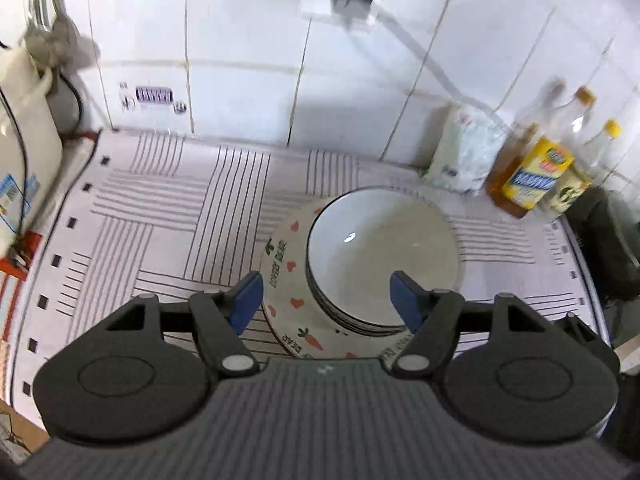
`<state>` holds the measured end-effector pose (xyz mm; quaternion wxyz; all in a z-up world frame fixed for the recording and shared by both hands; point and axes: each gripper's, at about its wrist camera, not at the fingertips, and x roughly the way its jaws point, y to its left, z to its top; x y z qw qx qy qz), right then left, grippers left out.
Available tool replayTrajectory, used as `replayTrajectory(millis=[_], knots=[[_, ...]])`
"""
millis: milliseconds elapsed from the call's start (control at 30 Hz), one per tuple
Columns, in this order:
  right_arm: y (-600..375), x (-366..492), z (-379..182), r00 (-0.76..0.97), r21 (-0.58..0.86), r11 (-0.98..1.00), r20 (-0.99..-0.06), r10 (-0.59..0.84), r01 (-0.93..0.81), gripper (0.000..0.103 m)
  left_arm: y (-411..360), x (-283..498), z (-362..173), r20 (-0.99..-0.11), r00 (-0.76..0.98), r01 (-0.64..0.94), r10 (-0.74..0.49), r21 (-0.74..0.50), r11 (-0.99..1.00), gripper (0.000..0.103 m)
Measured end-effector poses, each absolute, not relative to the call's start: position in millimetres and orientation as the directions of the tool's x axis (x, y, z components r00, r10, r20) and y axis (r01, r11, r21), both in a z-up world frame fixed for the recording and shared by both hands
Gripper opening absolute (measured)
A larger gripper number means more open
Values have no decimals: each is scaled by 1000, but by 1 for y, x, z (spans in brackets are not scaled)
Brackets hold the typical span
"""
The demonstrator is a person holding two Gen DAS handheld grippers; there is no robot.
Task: Organize plates and bowls
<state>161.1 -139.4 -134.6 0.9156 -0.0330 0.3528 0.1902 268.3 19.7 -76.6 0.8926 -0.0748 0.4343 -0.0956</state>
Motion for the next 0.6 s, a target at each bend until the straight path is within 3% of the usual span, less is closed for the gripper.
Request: replayTrajectory(millis=[300,600], knots=[[-162,149,-84,742,124,977,-635,214,-175,103,41,214,-33,-753,622,124,-216,-178,976,77],[-145,131,-55,723,30,995,-686,88,-93,103,63,184,-14,-754,619,124,-220,-184,975,83]])
